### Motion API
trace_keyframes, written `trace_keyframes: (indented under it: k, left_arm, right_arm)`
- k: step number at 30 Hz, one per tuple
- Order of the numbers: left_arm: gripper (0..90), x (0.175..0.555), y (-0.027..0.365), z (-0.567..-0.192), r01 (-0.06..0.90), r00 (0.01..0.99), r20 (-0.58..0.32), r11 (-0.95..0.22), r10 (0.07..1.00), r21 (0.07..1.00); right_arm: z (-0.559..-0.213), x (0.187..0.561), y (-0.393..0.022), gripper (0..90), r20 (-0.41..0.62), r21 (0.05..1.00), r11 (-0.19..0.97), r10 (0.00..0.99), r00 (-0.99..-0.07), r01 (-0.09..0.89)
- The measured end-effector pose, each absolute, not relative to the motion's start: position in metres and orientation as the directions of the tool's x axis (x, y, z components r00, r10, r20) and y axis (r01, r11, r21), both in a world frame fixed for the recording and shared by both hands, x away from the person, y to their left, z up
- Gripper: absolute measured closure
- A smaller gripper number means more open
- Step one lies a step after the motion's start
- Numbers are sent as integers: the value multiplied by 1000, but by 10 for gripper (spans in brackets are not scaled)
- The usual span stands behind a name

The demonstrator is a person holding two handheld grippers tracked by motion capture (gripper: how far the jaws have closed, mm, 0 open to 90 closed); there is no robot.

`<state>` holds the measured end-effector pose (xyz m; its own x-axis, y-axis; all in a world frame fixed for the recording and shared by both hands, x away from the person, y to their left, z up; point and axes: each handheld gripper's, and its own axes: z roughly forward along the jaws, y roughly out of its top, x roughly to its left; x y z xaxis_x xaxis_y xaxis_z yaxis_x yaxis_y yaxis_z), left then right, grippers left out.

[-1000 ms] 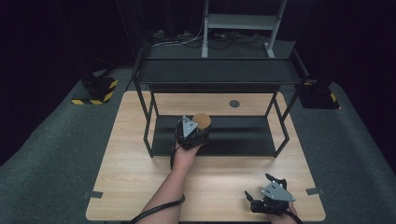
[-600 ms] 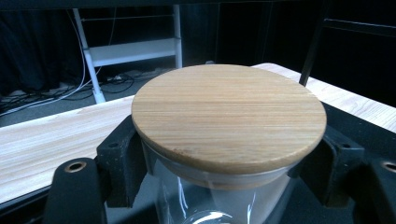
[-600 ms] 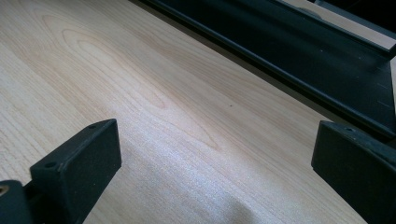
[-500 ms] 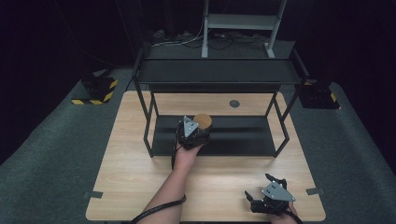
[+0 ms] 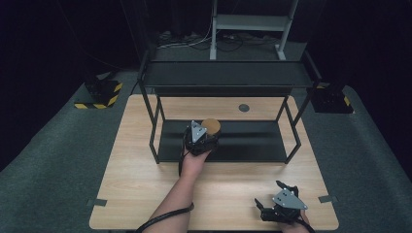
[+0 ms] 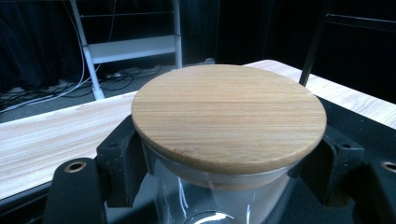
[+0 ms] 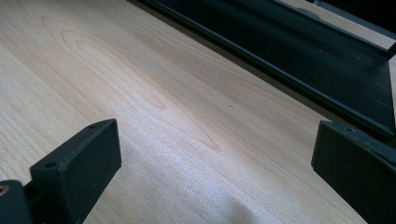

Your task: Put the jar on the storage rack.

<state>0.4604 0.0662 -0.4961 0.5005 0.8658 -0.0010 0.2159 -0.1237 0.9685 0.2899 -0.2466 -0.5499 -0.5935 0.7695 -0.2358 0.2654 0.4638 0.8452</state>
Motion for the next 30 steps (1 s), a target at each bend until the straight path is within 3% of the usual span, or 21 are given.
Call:
trace_keyframes:
  k: [30]
  left_arm:
    - [250, 461, 66, -499, 225, 512, -20, -111, 859, 968]
  right_arm:
    - [-550, 290, -247, 5, -232, 847, 461, 769, -595, 266]
